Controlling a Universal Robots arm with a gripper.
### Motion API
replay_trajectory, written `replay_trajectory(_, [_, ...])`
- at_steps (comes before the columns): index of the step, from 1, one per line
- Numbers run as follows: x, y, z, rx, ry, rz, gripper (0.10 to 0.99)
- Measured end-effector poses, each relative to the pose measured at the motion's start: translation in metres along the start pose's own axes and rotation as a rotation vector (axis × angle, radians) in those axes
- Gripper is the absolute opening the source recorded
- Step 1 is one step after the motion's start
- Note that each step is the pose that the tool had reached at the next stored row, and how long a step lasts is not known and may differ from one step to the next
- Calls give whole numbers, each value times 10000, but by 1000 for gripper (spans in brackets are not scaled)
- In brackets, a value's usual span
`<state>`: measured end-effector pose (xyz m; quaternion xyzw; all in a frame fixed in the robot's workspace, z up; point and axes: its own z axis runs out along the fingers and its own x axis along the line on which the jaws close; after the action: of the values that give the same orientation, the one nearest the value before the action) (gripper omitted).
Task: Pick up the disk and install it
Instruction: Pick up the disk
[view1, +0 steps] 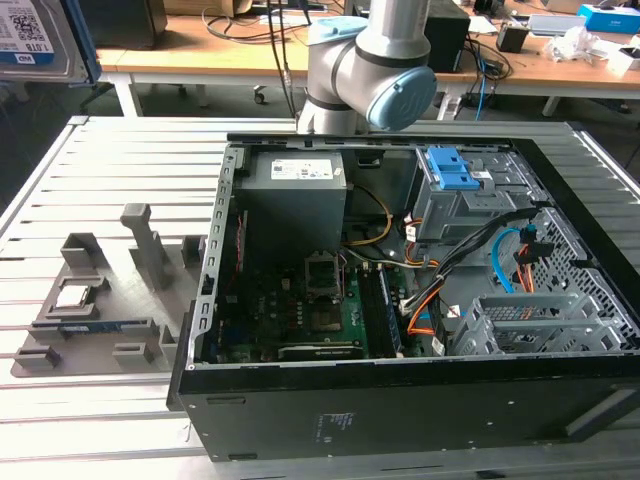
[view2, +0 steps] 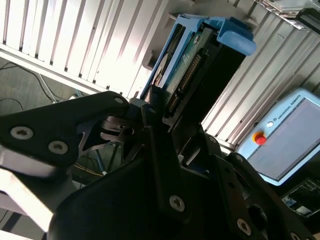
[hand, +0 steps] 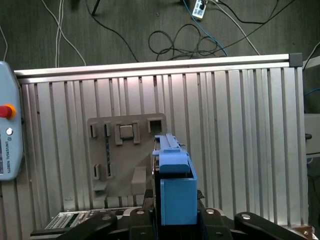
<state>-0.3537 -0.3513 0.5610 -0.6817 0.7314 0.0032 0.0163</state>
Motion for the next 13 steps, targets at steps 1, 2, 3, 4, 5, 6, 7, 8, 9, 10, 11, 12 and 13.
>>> replay_trajectory(1, [-2,-36,20,-1,3,-1,365])
replay_trajectory(2, [-2,-47,30,-1,5,-1,365])
replay_trajectory(3, [-3,-56,39,-1,8,-1,365])
replay_trajectory(4, [-4,-72,49,0,12,-2,365])
replay_trajectory(5, [-5,-93,57,0,17,-2,365])
replay_trajectory(6, [-7,-123,64,-1,19,-1,365])
replay_trajectory(7, [-9,-150,71,0,21,-1,365])
replay_trajectory(8, [-11,-185,79,0,23,-1,365])
replay_trajectory(9, [-13,-211,86,1,24,-2,365])
replay_trajectory(10, [-15,-248,98,1,29,-2,365])
replay_trajectory(11, [-18,-296,118,2,32,-2,365])
replay_trajectory(12, [-18,-313,127,1,33,-2,365])
replay_trajectory(13, [-19,-328,135,2,34,-2,365])
